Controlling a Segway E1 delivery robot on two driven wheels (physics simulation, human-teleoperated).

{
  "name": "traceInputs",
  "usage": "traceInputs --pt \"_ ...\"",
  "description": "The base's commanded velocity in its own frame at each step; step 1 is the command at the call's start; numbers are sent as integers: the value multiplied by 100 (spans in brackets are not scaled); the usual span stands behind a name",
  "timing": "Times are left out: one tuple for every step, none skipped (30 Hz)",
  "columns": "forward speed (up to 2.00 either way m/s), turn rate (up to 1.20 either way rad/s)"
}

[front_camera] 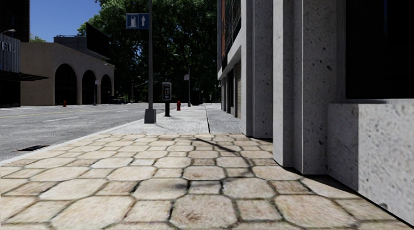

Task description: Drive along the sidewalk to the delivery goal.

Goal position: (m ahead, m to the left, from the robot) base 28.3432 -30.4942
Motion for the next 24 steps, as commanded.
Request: traceInputs --pt "200 0" --pt "200 0" --pt "200 0" --pt "200 0" --pt "200 0" --pt "200 0" --pt "200 0" --pt "200 0" --pt "200 0" --pt "200 0" --pt "200 0" --pt "200 0" --pt "200 0" --pt "200 0" --pt "200 0" --pt "200 0" --pt "200 0" --pt "200 0" --pt "200 0" --pt "200 0" --pt "200 0" --pt "200 0" --pt "200 0" --pt "200 0"
